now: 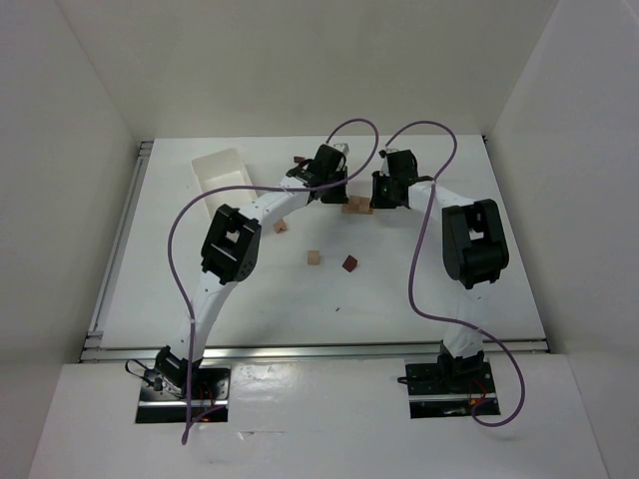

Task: Build the wood block tower

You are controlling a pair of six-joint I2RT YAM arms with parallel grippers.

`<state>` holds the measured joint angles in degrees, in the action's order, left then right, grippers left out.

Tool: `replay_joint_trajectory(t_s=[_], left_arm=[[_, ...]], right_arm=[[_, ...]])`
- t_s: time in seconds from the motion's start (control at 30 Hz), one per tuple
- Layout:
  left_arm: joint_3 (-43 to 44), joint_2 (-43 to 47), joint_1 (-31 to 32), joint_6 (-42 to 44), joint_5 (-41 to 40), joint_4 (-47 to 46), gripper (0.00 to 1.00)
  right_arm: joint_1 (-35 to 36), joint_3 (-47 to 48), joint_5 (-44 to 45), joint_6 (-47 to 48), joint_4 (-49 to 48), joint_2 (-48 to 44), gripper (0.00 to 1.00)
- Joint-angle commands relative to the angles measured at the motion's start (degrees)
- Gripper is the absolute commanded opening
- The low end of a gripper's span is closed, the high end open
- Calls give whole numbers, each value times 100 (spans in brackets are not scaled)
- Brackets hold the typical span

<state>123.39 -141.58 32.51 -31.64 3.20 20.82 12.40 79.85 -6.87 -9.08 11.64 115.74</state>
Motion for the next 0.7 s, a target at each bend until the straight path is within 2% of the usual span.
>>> replay_joint_trajectory(t_s=[0.0,0.67], left_arm=[[-96,95,27,52,-144,-43,0],[-202,210,27,105,-144,-43,0]], right_arm=[[60,232,11,56,-197,-52,27],[60,285,63,108,-250,1,28]])
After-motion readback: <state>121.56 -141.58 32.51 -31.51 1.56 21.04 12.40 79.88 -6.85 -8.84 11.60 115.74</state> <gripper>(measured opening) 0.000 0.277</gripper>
